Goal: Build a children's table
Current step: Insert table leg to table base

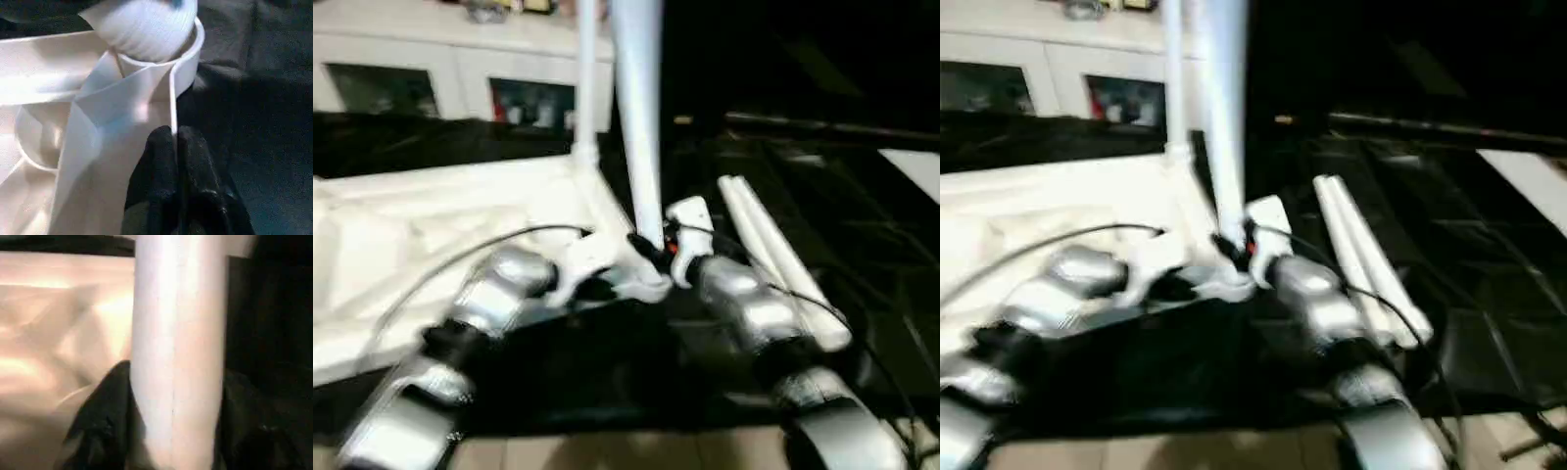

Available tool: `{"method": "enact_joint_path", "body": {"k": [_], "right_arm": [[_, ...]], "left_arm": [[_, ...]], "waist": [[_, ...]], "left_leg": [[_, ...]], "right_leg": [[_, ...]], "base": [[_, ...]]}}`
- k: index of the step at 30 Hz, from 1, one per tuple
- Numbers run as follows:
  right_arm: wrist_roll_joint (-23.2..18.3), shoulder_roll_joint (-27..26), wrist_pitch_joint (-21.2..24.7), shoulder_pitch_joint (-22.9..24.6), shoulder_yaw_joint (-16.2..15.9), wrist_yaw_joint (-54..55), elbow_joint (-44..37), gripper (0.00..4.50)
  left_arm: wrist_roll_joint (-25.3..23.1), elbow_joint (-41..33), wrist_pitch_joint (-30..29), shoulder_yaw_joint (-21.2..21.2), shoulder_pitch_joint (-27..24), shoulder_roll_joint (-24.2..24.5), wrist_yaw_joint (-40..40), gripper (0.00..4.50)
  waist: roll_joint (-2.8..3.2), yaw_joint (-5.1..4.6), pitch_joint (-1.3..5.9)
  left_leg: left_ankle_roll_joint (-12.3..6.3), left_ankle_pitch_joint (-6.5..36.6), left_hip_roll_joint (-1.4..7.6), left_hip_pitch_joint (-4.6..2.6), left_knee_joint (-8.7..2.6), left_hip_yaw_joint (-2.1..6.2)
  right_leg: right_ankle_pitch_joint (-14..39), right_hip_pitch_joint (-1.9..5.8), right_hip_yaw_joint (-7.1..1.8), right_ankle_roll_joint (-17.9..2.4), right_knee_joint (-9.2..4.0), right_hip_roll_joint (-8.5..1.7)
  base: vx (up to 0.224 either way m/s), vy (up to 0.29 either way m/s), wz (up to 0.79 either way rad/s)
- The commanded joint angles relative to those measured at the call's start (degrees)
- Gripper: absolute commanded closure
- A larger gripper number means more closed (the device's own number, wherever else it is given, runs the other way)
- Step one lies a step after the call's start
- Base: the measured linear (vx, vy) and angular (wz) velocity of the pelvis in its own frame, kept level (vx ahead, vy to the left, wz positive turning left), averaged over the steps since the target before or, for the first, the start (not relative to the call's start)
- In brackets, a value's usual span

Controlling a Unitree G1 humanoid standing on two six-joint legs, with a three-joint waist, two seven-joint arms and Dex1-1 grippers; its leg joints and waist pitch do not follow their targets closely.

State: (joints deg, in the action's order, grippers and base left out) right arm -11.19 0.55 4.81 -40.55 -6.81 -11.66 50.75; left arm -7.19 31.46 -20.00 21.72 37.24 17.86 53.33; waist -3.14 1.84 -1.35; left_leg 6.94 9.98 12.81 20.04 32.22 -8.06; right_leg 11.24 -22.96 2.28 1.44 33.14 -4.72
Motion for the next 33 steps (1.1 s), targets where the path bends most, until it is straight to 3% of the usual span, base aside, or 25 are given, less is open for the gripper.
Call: {"method": "enact_joint_path", "body": {"k": [1, 2, 4, 5, 6, 10, 13, 15, 16, 17, 18, 19, 20, 21, 22, 23, 24, 25, 26, 28, 30, 31, 33], "right_arm": [[2.8, 2.1, 0.9, 1.2, 3.5, 9.6, 9.0, 2.62], [2.9, 1.1, 0.0, 0.2, 3.6, 11.8, 10.2, 2.62], [2.8, 0.8, -0.4, 0.0, 3.7, 12.3, 10.5, 2.62], [2.4, 0.1, -1.4, -0.3, 4.2, 12.5, 10.3, 2.62], [2.1, -0.3, -2.0, -0.3, 4.4, 12.2, 9.9, 2.62], [0.8, -0.7, -7.1, -0.7, 5.4, 7.3, 8.3, 2.62], [-0.6, -0.3, -9.1, -0.3, 6.1, 3.2, 5.2, 2.62], [-2.8, 0.2, -10.6, 0.6, 6.6, -1.8, 0.2, 2.62], [-4.4, 0.7, -10.4, 1.2, 7.0, -4.0, -3.1, 2.62], [-4.4, 0.7, -10.4, 1.2, 7.0, -4.0, -3.1, 2.62], [-7.1, 2.1, -9.6, 2.7, 7.4, -9.2, -10.4, 2.62], [-7.1, 2.2, -9.5, 2.7, 7.4, -9.3, -10.6, 2.62], [-8.6, 3.5, -8.0, 3.5, 7.3, -12.7, -15.1, 2.62], [-9.1, 4.0, -7.2, 3.8, 7.4, -14.1, -16.6, 2.62], [-10.3, 4.9, -5.2, 4.2, 7.1, -16.4, -19.0, 2.62], [-11.2, 5.7, -3.3, 4.7, 7.0, -18.5, -21.3, 2.62], [-11.8, 6.1, -2.3, 4.9, 7.0, -19.7, -22.3, 2.62], [-12.9, 6.8, -0.3, 5.3, 6.8, -21.4, -24.0, 2.62], [-13.5, 7.5, 1.2, 5.7, 6.5, -22.8, -25.1, 2.62], [-15.5, 9.7, 5.7, 7.4, 5.2, -27.2, -28.9, 2.62], [-16.6, 10.4, 7.6, 8.2, 4.8, -28.8, -30.4, 2.62], [-18.7, 11.3, 10.8, 9.5, 4.0, -31.0, -33.1, 2.62], [-19.7, 11.7, 12.2, 10.2, 3.4, -31.9, -34.7, 2.62]], "left_arm": [[-2.0, -0.6, -5.3, 0.0, 0.9, -0.7, -3.6, 4.5], [-1.8, -1.4, -7.2, -0.7, 1.1, -2.2, -5.8, 4.5], [-1.8, -1.6, -7.5, -0.8, 1.1, -2.6, -6.4, 4.5], [-2.2, -0.2, -6.4, -1.1, 1.5, -2.7, -7.9, 4.5], [-2.6, 1.1, -5.2, -1.3, 1.9, -2.7, -8.9, 4.5], [-3.8, 1.5, -1.6, -1.2, 1.0, -1.2, -10.4, 4.5], [-4.2, -0.2, 2.3, -0.3, -0.2, 0.2, -9.4, 4.5], [-3.3, -2.7, 4.1, -0.4, -1.6, 1.2, -7.9, 4.5], [-2.0, -4.3, 3.8, -1.6, -2.3, 1.1, -7.8, 4.5], [-2.0, -4.3, 3.8, -1.6, -2.3, 1.1, -7.8, 4.21], [3.6, -8.2, 3.1, -5.4, -3.9, 1.0, -4.6, 4.21], [3.7, -8.3, 3.0, -5.5, -3.9, 1.0, -4.6, 4.04], [8.8, -11.6, 2.3, -8.7, -5.0, 1.4, -0.9, 3.92], [10.9, -12.9, 2.8, -9.7, -5.5, 1.8, 1.0, 3.89], [14.5, -13.9, 2.2, -12.0, -5.5, 2.1, 3.5, 3.85], [17.6, -14.6, 1.4, -14.0, -5.4, 2.6, 5.3, 3.79], [19.1, -14.7, 0.8, -15.0, -5.2, 2.8, 6.2, 3.71], [21.1, -14.4, -0.4, -16.7, -4.6, 3.2, 7.2, 3.71], [23.1, -14.1, -1.8, -18.3, -4.0, 3.4, 8.4, 3.58], [30.0, -14.0, -6.6, -23.8, -1.6, 2.7, 10.6, 3.4], [32.0, -13.4, -7.9, -26.2, 0.1, 1.2, 8.5, 3.26], [35.1, -12.2, -9.3, -29.6, 3.0, -1.6, 4.3, 3.15], [36.7, -11.1, -10.5, -31.3, 4.8, -3.4, 1.6, 3.06]], "waist": [[1.28, -0.32, 1.48], [1.03, -0.26, 1.51], [1.16, -0.09, 1.58], [0.65, -0.14, 1.67], [1.06, 0.01, 1.66], [0.47, 0.21, 1.98], [0.47, 0.33, 2.15], [0.59, 0.45, 2.46], [0.49, 0.45, 2.78], [0.45, 0.46, 2.97], [0.83, 0.54, 3.19], [0.58, 0.56, 3.17], [0.43, 0.86, 3.67], [0.5, 0.89, 3.87], [0.18, 0.77, 3.86], [0.37, 1.0, 3.67], [0.37, 1.0, 3.67], [0.27, 0.9, 3.27], [-0.26, 0.81, 3.17], [-0.14, 0.95, 2.73], [-0.2, 1.6, 2.39], [-0.24, 1.77, 2.16], [-0.53, 2.08, 2.23]], "left_leg": [[2.71, 33.6, -0.56, -1.29, -4.63, -0.42], [2.72, 32.8, -0.54, -0.78, -4.83, -0.4], [2.34, 32.0, -0.64, -0.63, -4.76, -0.6], [2.02, 30.9, -0.64, -0.21, -4.8, -0.63], [2.1, 30.7, -0.65, -0.19, -4.86, -0.59], [1.3, 27.1, -0.61, 0.07, -4.71, -1.22], [0.52, 24.5, -0.45, 0.44, -4.66, -1.31], [0.13, 21.2, -0.26, 0.59, -4.51, -1.54], [-0.22, 17.8, -0.24, 0.87, -4.31, -1.71], [-0.47, 15.4, -0.25, 0.99, -4.17, -1.82], [-1.09, 10.2, -0.39, 1.01, -3.66, -2.04], [-1.71, 7.8, -0.56, 1.19, -3.49, -2.16], [-3.25, 0.0, -1.06, 1.56, -2.8, -2.12], [-3.61, -1.9, -1.12, 1.58, -2.59, -2.19], [-4.92, -4.2, -1.41, 1.31, -2.2, -2.49], [-5.39, -4.1, -1.46, 1.3, -2.16, -2.58], [-5.39, -4.1, -1.46, 1.3, -2.16, -2.58], [-5.64, -0.9, -1.19, 1.13, -2.46, -2.71], [-5.53, 0.7, -1.06, 1.09, -2.51, -2.82], [-4.2, 5.2, -0.81, 0.86, -2.84, -2.92], [-2.31, 9.0, -0.29, 0.57, -3.04, -3.02], [-1.23, 11.4, -0.22, 0.48, -3.22, -3.07], [-0.5, 12.7, -0.14, 0.33, -3.15, -3.05]], "right_leg": [[28.1, 0.08, -0.37, -7.6, -5.04, -1.67], [27.9, 0.53, -0.26, -6.9, -4.96, -1.7], [26.5, 0.5, -0.35, -6.6, -4.99, -1.77], [25.7, 0.79, -0.4, -6.6, -4.78, -1.85], [25.3, 0.77, -0.46, -6.5, -4.73, -1.86], [19.9, 0.95, -0.88, -7.8, -4.18, -1.72], [19.0, 1.32, -0.93, -8.1, -3.97, -1.91], [15.4, 1.42, -1.0, -8.9, -3.61, -1.84], [11.0, 1.79, -1.06, -9.8, -3.05, -1.74], [7.9, 2.05, -1.06, -10.5, -2.66, -1.64], [1.0, 2.08, -1.07, -12.0, -1.93, -1.41], [-2.9, 2.54, -1.1, -12.6, -1.63, -1.23], [-13.3, 3.23, -1.11, -14.5, -0.48, -0.93], [-16.3, 3.22, -1.13, -15.0, -0.16, -0.73], [-20.4, 3.0, -1.13, -16.3, 0.06, -0.27], [-21.1, 2.97, -1.19, -17.1, 0.14, -0.26], [-21.1, 2.97, -1.19, -17.1, 0.14, -0.26], [-17.0, 2.75, -1.14, -17.4, -0.21, -0.42], [-14.6, 2.69, -1.13, -17.2, -0.38, -0.49], [-6.7, 2.51, -1.22, -16.5, -0.86, -0.79], [-0.3, 2.23, -1.22, -15.7, -1.34, -1.03], [3.6, 2.04, -1.2, -14.8, -1.7, -1.04], [5.5, 2.09, -1.19, -14.0, -1.73, -1.01]], "base": [[0.0, 0.0, 0.0], [0.0, 0.0, 0.0], [0.0, 0.0, 0.0], [0.0, 0.0, 0.0], [0.0, 0.0, 0.0], [0.0, 0.0, 0.0], [0.0, 0.0, 0.0], [0.0, 0.0, 0.0], [0.0, 0.0, 0.0], [0.053, -0.028, 0.02], [0.06, -0.018, -0.01], [0.06, -0.018, -0.01], [0.059, -0.002, -0.07], [0.055, 0.001, -0.05], [0.055, 0.001, -0.05], [0.0, 0.0, 0.0], [0.0, 0.0, 0.0], [0.0, 0.0, 0.0], [0.0, 0.0, 0.0], [0.0, 0.0, 0.0], [0.0, 0.0, 0.0], [0.0, 0.0, 0.0], [0.0, 0.0, 0.0]]}}
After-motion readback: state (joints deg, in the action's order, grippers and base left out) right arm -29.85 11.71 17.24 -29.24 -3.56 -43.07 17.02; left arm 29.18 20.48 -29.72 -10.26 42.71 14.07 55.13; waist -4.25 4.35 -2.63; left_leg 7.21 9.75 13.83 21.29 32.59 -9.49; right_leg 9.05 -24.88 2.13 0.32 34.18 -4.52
